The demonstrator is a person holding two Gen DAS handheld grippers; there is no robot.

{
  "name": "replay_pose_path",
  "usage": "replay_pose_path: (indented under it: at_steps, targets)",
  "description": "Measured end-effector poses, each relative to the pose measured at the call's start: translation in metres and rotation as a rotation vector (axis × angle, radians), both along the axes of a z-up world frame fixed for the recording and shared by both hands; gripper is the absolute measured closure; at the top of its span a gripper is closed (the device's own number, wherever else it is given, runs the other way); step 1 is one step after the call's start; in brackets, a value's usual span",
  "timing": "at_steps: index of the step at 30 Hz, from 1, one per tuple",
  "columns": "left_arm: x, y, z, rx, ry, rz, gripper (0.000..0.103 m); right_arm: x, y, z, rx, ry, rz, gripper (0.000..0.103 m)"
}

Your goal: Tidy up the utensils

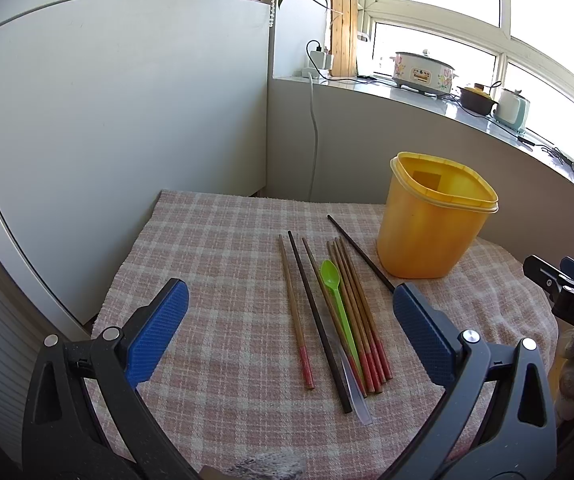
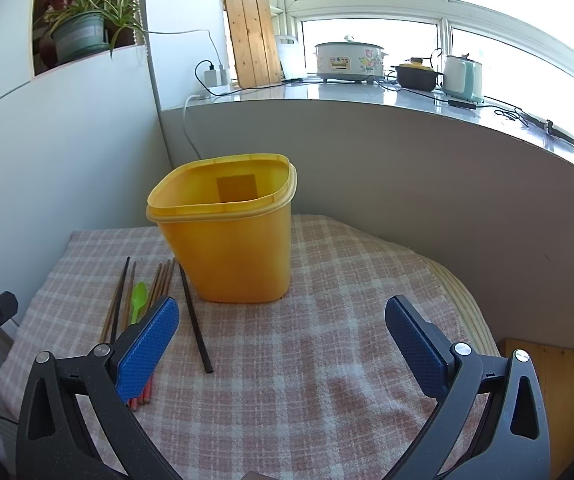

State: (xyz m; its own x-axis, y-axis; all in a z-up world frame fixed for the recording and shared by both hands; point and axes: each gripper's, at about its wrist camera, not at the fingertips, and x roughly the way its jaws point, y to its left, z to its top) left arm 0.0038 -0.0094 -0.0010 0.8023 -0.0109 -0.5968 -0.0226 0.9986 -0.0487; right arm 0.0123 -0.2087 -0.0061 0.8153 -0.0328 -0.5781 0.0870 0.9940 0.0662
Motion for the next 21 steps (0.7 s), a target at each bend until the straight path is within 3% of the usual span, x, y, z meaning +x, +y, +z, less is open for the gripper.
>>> replay_pose_path:
  at_steps: [21]
  targets:
    - [-0.0037, -0.0056, -0.0021, 0.000, 0.003, 0.000, 0.000, 0.0006, 0.0001, 0.0014, -0.006, 0.005, 0.004, 0.001]
